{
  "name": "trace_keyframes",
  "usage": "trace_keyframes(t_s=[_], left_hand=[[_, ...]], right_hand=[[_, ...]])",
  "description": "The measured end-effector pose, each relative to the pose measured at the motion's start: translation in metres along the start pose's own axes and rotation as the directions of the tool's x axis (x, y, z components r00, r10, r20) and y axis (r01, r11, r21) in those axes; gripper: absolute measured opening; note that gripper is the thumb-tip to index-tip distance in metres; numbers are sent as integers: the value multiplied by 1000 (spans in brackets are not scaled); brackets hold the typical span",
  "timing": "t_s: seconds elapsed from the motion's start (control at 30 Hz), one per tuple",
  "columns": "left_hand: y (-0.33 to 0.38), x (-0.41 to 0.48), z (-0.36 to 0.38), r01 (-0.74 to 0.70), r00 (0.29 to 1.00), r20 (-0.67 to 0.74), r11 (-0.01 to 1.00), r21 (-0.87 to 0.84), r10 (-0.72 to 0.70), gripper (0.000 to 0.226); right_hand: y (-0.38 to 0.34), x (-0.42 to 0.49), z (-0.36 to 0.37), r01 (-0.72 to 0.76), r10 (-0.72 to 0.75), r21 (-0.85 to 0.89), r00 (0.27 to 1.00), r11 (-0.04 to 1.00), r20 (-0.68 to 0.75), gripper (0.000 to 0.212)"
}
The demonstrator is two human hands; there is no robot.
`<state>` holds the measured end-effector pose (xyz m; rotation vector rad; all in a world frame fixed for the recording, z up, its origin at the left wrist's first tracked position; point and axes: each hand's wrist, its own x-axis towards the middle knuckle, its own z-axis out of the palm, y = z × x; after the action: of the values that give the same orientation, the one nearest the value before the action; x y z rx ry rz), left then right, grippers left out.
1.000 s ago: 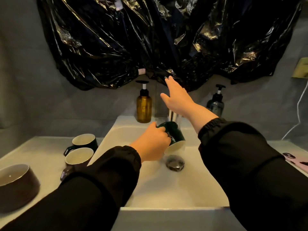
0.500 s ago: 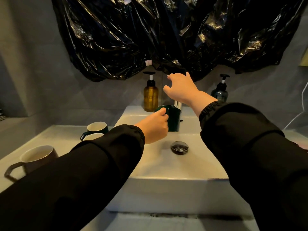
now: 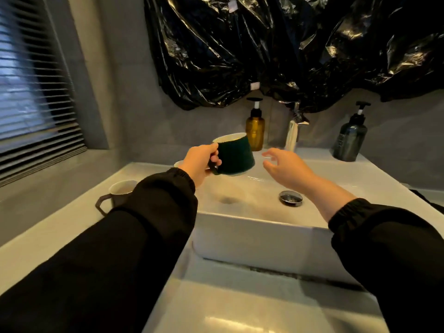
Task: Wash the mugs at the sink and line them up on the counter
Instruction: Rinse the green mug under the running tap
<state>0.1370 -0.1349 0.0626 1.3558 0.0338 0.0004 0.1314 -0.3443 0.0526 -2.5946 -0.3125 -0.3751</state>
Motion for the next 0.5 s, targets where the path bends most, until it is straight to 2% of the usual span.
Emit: trace_keyframes(t_s=[0.1,0.2,0.33,0.4,0.5], left_hand=[[18,-21,-43,-55,998,-44,988,-147,49,33],[36,-41,-86,-144,976,-181,981,-131,119,33],[43,-61,-134,-199,940,-309,967,-158,143,30],[43,-71,-149,-223,925,-351,955,-194,145,28],[40,-83,-165,-231,910,-392,952,-203,137,26]], right_hand=[[-43,-11,17,91,-92,16,995,996,44,31],[-94,-25,43,199,-200,26,979,980,47,27],[-155,-44,93,379,-375,22,905,925,203,25],[-179,-48,118,348,-345,43,889,936,300,30],[-195,-42,169,293,-192,-128,843,948,502,42]])
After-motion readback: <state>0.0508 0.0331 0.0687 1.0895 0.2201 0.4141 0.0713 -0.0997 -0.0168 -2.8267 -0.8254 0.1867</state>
